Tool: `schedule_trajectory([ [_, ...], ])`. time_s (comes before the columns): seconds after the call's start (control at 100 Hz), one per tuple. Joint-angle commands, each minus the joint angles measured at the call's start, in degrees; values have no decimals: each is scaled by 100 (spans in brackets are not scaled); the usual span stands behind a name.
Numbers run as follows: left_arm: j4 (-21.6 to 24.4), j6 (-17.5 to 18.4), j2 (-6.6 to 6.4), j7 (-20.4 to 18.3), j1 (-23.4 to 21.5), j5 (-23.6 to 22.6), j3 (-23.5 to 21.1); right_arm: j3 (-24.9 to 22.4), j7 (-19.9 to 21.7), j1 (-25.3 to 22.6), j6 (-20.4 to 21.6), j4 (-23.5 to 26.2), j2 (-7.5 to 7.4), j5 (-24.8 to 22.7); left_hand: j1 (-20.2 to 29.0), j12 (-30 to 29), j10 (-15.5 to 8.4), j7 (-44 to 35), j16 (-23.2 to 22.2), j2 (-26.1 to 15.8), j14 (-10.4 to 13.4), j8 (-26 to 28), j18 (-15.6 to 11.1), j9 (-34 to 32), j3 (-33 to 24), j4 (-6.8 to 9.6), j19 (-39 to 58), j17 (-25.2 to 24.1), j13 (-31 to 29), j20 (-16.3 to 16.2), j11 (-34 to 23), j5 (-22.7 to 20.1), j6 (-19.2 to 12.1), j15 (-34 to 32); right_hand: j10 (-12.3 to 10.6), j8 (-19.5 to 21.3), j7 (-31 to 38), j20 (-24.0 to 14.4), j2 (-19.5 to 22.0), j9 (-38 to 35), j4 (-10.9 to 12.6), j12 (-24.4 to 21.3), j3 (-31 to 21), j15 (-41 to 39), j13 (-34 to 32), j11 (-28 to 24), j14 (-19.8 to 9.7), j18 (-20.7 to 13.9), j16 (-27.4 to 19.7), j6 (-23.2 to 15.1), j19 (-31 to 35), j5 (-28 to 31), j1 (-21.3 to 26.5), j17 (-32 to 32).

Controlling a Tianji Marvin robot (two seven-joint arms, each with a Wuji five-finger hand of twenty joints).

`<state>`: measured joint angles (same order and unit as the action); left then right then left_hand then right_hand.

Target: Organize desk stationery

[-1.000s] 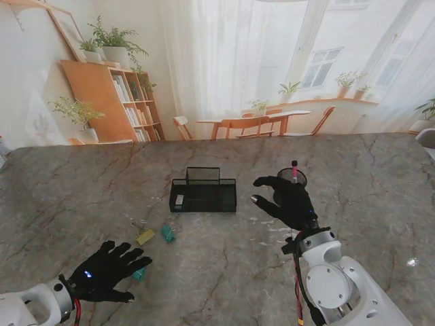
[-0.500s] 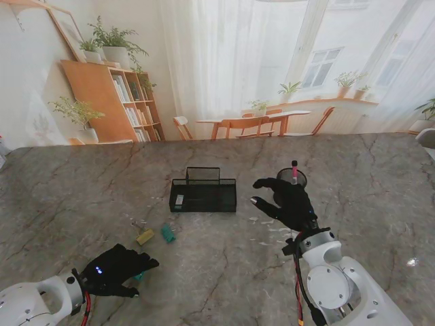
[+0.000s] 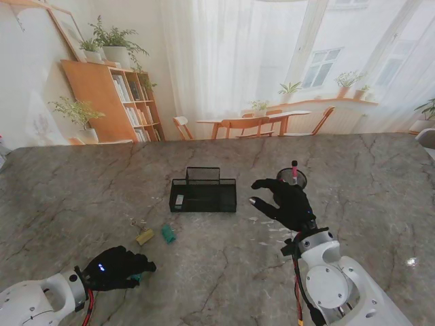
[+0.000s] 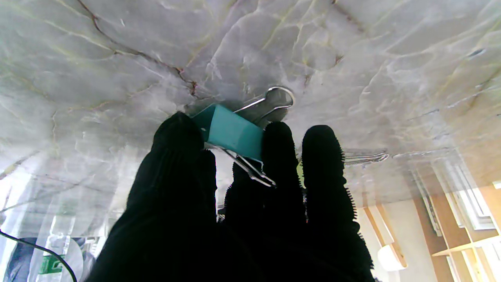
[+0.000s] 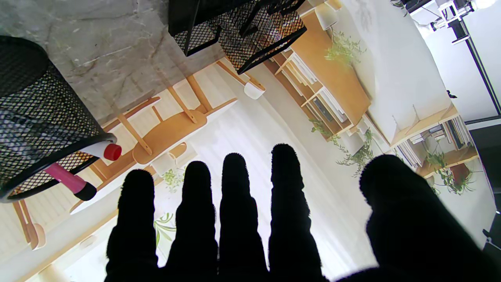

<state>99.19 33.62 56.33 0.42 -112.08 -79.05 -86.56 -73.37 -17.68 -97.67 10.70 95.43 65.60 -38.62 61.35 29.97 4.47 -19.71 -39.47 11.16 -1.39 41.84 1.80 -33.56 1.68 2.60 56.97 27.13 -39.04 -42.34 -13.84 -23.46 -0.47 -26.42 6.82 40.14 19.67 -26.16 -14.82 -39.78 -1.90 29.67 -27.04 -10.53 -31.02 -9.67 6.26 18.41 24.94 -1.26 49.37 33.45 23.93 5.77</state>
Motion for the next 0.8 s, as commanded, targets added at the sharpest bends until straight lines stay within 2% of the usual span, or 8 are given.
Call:
schedule_trajectory([
  [0.0,-104,-12,5,-118,-77,42,42,6,55,-18,-22,-7,-2,7,398,204,-250,-220,-64,261,263,53,-228,-397,-103,-422,207,185,-359,-99,-676,-68,-97,-151,-11,126,39,-134,156,20,-33,79,200,9,-1,-77,-53,-68,69,-41,74,131,22,-61],
  [0.08,-69,19,-5,-218,-93,19,39,1,39,-26,-33,-1,1,7,472,131,-257,-251,-51,357,244,-96,-190,-262,-117,-404,129,228,-327,-62,-648,95,-86,-69,-6,123,30,-134,165,25,-32,78,203,10,3,-74,-45,-71,69,-46,74,116,26,-62],
  [0.15,3,89,-22,-388,-129,-62,11,-2,23,-33,-40,4,6,17,243,-174,-244,152,101,376,61,-647,171,80,-100,-405,-125,-113,13,-101,-313,371,-17,271,-4,125,38,-132,176,22,-32,79,207,8,0,-75,-48,-69,70,-42,72,137,29,-67],
  [0.41,214,228,-35,-697,-263,-171,-133,-9,24,-40,-36,10,9,38,295,-456,-270,965,439,362,-171,-918,761,401,-174,-372,-404,-614,369,-110,224,515,26,746,-3,126,40,-134,197,17,-32,79,227,3,-4,-76,-46,-75,72,-44,78,140,27,-66],
  [0.58,166,221,-52,-492,-227,-307,-103,-10,17,-44,-34,12,12,49,755,178,-372,570,77,289,102,-474,266,-61,-158,-378,55,-54,-104,-98,-424,112,-122,286,-4,124,37,-133,216,16,-31,80,237,5,0,-76,-48,-78,72,-44,79,139,31,-68],
  [0.62,123,218,-59,-417,-198,-335,-76,-12,15,-47,-37,15,13,51,982,495,-388,283,-714,473,137,-264,112,-133,-176,-405,217,132,-273,-65,-730,10,-131,148,-2,124,38,-134,216,6,-31,82,242,-1,-14,-81,-53,-78,74,-47,80,143,30,-64],
  [0.67,82,215,-64,-351,-170,-356,-50,-16,7,-52,-41,17,15,52,1208,1707,-390,-185,-1288,728,189,-38,-100,-517,-278,-446,403,412,-597,-19,-650,-96,-156,198,-10,123,38,-134,225,7,-30,82,244,1,-7,-80,-46,-71,74,-48,81,141,31,-63],
  [0.79,38,191,-62,-264,-146,-343,-23,-23,-13,-63,-55,26,20,62,1260,2309,-399,-984,-1687,1136,231,82,-381,-1197,-964,-566,566,849,-1018,6,-158,-178,-139,166,-6,125,45,-134,248,8,-29,82,251,2,-2,-79,-61,-78,73,-30,83,159,32,-62],
])
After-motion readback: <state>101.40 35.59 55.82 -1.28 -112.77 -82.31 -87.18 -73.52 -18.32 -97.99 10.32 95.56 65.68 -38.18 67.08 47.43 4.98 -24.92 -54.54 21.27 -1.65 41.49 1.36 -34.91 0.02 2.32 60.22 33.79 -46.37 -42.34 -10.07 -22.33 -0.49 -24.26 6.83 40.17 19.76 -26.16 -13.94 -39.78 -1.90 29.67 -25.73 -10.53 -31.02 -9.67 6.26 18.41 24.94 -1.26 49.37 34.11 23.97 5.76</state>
